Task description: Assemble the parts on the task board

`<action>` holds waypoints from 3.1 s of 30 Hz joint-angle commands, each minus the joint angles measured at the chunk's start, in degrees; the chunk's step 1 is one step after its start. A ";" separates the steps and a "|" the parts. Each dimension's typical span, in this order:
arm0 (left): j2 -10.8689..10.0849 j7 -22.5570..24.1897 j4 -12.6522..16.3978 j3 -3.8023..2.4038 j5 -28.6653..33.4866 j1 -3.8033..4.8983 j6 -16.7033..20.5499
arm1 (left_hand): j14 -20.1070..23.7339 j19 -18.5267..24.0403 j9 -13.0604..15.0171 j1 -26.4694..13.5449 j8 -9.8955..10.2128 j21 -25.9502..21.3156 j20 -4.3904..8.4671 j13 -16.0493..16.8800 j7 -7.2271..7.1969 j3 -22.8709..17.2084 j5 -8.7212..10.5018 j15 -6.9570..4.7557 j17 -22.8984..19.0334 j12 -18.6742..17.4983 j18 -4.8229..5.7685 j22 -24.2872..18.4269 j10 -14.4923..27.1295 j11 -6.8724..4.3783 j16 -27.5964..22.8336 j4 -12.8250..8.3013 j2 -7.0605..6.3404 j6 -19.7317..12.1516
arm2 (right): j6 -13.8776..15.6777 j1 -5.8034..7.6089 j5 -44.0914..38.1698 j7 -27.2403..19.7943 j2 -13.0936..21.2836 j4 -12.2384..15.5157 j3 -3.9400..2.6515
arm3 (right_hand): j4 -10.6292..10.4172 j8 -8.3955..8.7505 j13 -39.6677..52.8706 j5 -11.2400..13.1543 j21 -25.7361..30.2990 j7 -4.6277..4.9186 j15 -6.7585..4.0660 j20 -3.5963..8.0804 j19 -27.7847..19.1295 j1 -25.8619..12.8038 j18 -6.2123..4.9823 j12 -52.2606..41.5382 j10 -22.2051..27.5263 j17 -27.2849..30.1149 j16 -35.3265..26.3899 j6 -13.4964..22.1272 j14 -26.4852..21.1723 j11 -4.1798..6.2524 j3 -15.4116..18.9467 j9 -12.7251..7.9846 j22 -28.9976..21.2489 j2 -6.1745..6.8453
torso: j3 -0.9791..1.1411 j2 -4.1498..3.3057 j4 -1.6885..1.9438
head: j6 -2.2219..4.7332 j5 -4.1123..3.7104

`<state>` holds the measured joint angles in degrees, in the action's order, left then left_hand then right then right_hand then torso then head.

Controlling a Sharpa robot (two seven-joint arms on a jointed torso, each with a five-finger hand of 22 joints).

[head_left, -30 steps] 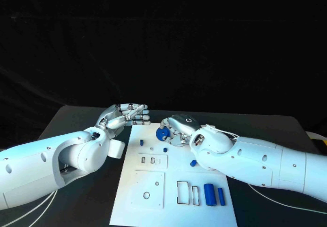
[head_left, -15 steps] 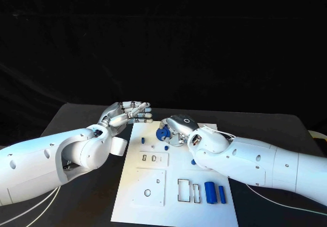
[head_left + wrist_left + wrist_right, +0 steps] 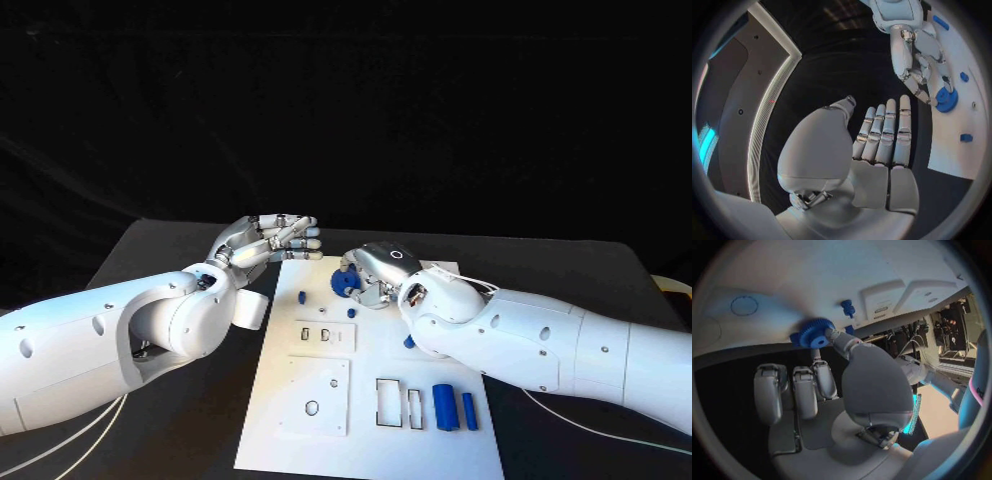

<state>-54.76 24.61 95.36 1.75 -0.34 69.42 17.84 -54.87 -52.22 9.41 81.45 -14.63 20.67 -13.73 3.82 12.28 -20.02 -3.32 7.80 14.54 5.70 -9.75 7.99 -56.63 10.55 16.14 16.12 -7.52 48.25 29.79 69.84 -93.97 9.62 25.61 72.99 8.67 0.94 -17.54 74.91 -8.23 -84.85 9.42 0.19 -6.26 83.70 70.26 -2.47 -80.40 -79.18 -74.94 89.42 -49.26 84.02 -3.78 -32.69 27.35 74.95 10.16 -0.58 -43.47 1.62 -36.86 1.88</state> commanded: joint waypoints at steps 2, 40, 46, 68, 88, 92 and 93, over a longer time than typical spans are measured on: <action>0.13 0.37 0.08 -0.05 0.19 0.08 -1.14 | 0.28 -0.40 -0.06 0.09 0.20 0.19 0.08 -0.01 1.38 -0.25 0.25 0.25 0.08 -0.19 -0.71 -0.05 -0.39 0.12 -0.20 -0.03 0.31 -0.27 | -0.13 -0.12 -0.74 0.94 -0.21 0.00 0.08 | -0.32 2.74 1.06 0.17 0.13 0.60 0.66 -0.50 0.98 -1.29 0.57 0.39 0.20 -13.66 0.25 2.66 5.67 -1.26 -0.32 0.01 8.36 0.19 | -0.03 -0.01 -0.03 | 0.06 -0.05; -0.09 0.22 -0.05 -0.04 0.19 0.08 -0.98 | 0.32 -0.39 -0.07 -0.14 0.23 0.18 0.07 -0.02 1.44 -0.24 0.26 0.28 0.19 -0.33 -0.70 -0.09 -0.39 0.16 -0.28 0.12 0.29 -0.29 | -3.75 -0.10 2.92 2.57 2.63 1.72 0.07 | -8.51 6.23 1.67 -5.91 0.18 0.72 1.15 -1.24 1.14 -10.26 0.57 0.26 0.00 -14.20 0.38 2.28 5.78 -1.62 3.96 0.21 8.73 -0.65 | 0.05 0.00 -0.03 | 0.01 -0.06; -0.11 0.22 -0.07 -0.04 0.19 0.07 -0.99 | 0.32 -0.39 -0.08 -0.21 0.24 0.18 0.06 -0.02 1.47 -0.25 0.25 0.29 0.23 -0.39 -0.70 -0.11 -0.38 0.18 -0.30 0.16 0.29 -0.30 | 1.24 0.41 4.34 -0.31 5.82 5.16 -0.17 | -7.84 6.49 2.10 -5.98 0.06 0.68 1.08 -1.16 1.28 -9.13 0.61 -0.03 -0.36 -14.25 0.39 2.08 5.79 -1.54 3.42 0.28 8.92 -0.71 | 0.05 0.04 -0.06 | 0.21 -0.12; 0.35 0.72 -1.58 -0.01 0.20 0.02 -1.26 | 0.33 -0.36 -0.05 -0.16 0.17 0.16 0.06 0.02 1.24 -0.34 0.25 0.27 0.36 -0.39 -0.70 -0.16 -0.67 0.06 -0.37 0.09 0.26 -0.16 | -8.33 4.64 29.74 -21.91 27.32 14.28 -0.15 | -0.04 8.05 1.25 -3.58 2.37 1.03 1.22 -1.23 -0.77 -0.03 -0.05 1.00 0.90 -12.43 -0.10 0.72 5.36 -1.75 1.12 0.78 6.89 1.04 | 0.78 1.48 -1.50 | -0.10 -1.84; 1.07 1.13 -2.26 0.01 0.20 -0.01 -2.27 | 0.33 -0.35 -0.04 -0.15 0.14 0.16 0.06 0.04 1.19 -0.35 0.25 0.25 0.40 -0.39 -0.70 -0.17 -0.77 0.01 -0.39 0.07 0.22 -0.12 | -6.91 0.42 31.72 -23.48 27.66 5.63 0.30 | 0.58 8.49 0.36 -3.30 3.41 1.13 1.28 -1.29 -1.73 0.59 -0.36 1.79 1.81 -12.10 -0.21 1.04 5.26 -1.84 1.26 0.75 5.89 1.40 | 0.86 1.36 -1.23 | -0.85 -2.12; 1.00 1.10 -2.27 0.02 0.20 -0.01 -2.28 | 0.34 -0.34 -0.04 -0.13 0.15 0.15 0.06 0.03 1.18 -0.33 0.25 0.24 0.43 -0.42 -0.70 -0.18 -0.79 0.00 -0.42 0.02 0.11 -0.14 | -6.77 -0.18 31.34 -22.78 26.74 4.33 0.31 | 0.62 9.03 -0.30 -3.20 3.90 1.32 1.40 -1.37 -2.17 0.56 -0.50 2.38 2.52 -12.14 -0.21 1.77 5.27 -2.01 1.44 0.63 5.44 1.45 | 0.87 1.29 -1.20 | -1.00 -1.91; 0.99 1.10 -2.28 0.02 0.20 -0.01 -2.27 | 0.34 -0.34 -0.04 -0.13 0.15 0.15 0.06 0.03 1.18 -0.33 0.25 0.24 0.43 -0.42 -0.70 -0.18 -0.79 0.00 -0.42 0.02 0.11 -0.14 | -6.77 -0.30 31.22 -22.55 26.50 4.03 0.31 | 0.62 9.03 -0.30 -3.20 3.90 1.32 1.40 -1.37 -2.17 0.56 -0.50 2.38 2.52 -12.14 -0.21 1.77 5.27 -2.01 1.44 0.63 5.44 1.45 | 0.94 1.25 -1.19 | -1.01 -1.91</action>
<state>-53.84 24.85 93.01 1.79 -0.27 69.37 16.80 -54.66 -52.22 9.41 81.45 -14.63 20.67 -13.73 3.81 12.28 -20.02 -3.32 8.00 14.92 5.48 -9.75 7.89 -57.05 10.54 15.92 16.12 -7.52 48.25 23.51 69.69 -62.51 -13.07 52.39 77.40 8.97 1.28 -8.71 74.67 -11.64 -81.09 10.75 1.23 -7.78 81.92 70.37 -2.60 -78.18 -77.06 -74.91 89.31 -47.79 84.02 -5.77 -31.22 28.03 74.94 11.55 0.30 -42.10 0.34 -37.75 -0.12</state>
